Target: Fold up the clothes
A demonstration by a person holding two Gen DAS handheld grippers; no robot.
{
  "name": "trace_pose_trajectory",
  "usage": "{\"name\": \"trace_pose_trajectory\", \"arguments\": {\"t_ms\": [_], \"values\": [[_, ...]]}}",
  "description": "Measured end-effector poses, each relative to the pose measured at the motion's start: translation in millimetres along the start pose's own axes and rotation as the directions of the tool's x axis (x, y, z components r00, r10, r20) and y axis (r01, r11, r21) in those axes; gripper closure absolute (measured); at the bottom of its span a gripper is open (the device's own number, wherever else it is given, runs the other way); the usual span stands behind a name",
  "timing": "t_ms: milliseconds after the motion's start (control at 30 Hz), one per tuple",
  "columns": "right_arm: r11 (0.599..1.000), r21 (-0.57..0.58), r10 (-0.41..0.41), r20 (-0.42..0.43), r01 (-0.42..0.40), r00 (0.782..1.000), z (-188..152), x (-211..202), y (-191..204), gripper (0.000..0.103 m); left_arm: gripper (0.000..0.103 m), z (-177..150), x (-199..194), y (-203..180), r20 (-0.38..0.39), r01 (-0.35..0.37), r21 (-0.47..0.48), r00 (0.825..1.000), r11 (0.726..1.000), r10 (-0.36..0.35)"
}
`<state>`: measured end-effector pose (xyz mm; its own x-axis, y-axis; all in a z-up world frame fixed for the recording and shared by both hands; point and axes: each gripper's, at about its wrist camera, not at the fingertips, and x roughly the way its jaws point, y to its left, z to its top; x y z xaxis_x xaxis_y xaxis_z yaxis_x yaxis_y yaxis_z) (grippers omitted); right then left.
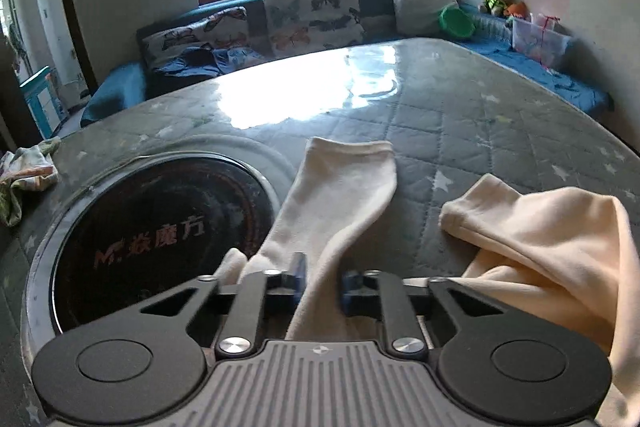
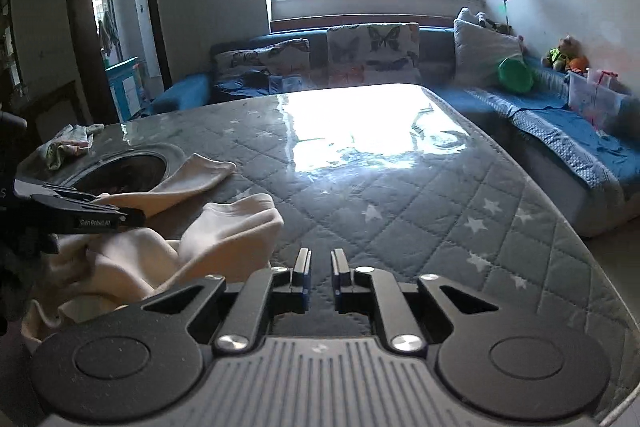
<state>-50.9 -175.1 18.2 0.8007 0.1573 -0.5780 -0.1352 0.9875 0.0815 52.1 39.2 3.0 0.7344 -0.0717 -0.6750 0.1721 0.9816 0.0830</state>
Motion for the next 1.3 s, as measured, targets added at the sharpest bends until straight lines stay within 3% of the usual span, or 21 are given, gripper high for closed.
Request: {"name": "trace_pose_trajectory", "arguments": {"t_ms": [33,100,167,233,300,533,733,900,1067,1167,1233,1300], "values": [[1.000,-0.002,0.004,0.002,-0.004,1.000,1.1,0.3,0.2,0.090,0.092,-0.6,-3.2,2.5,0.011,-0.005,-0.008,1.000,1.000,0.005],[1.000,-0.001,0.017,0.009,-0.017,1.000,4.5,1.3,1.9,0.070,0.094,-1.2,-13.6,8.6,0.036,-0.012,-0.028,0.999,1.000,0.013],[0.999,-0.007,0.037,0.014,-0.037,0.999,7.8,2.8,5.6,0.058,0.095,-2.5,-23.6,16.0,0.060,-0.028,-0.050,0.998,0.998,0.031],[0.997,-0.032,0.066,0.024,-0.065,0.998,10.7,4.7,16.1,0.054,0.095,-4.6,-35.2,28.2,0.079,-0.038,-0.095,0.996,0.995,0.045],[0.993,-0.067,0.096,0.023,-0.094,0.995,13.5,7.9,28.4,0.041,0.095,-6.7,-47.0,40.5,0.098,-0.047,-0.141,0.993,0.989,0.061],[0.958,-0.196,0.214,-0.008,-0.211,0.977,13.1,19.6,77.2,0.032,0.095,-35.5,-99.8,93.7,0.135,-0.088,-0.331,0.981,0.940,0.139],[0.893,-0.339,0.298,-0.045,-0.295,0.954,2.7,19.8,118.9,0.030,0.095,-69.3,-137.5,123.2,0.117,-0.118,-0.416,0.976,0.902,0.182],[0.857,-0.405,0.300,-0.109,-0.318,0.948,-13.2,24.6,142.2,0.030,0.095,-104.6,-156.9,140.7,0.076,-0.169,-0.491,0.969,0.855,0.235],[0.850,-0.415,0.285,-0.156,-0.324,0.946,-25.9,24.2,148.5,0.027,0.092,-140.3,-170.1,156.4,0.012,-0.214,-0.546,0.965,0.810,0.263],[0.852,-0.405,0.283,-0.178,-0.332,0.943,-32.2,26.3,149.3,0.024,0.083,-158.9,-174.1,162.3,-0.041,-0.246,-0.561,0.962,0.791,0.271],[0.854,-0.396,0.285,-0.188,-0.338,0.940,-34.9,28.3,149.0,0.022,0.067,-166.2,-174.8,164.4,-0.068,-0.262,-0.554,0.960,0.790,0.271],[0.853,-0.398,0.283,-0.189,-0.337,0.940,-36.4,29.0,149.6,0.020,0.063,-166.2,-176.7,162.6,-0.065,-0.271,-0.534,0.958,0.801,0.280]]}}
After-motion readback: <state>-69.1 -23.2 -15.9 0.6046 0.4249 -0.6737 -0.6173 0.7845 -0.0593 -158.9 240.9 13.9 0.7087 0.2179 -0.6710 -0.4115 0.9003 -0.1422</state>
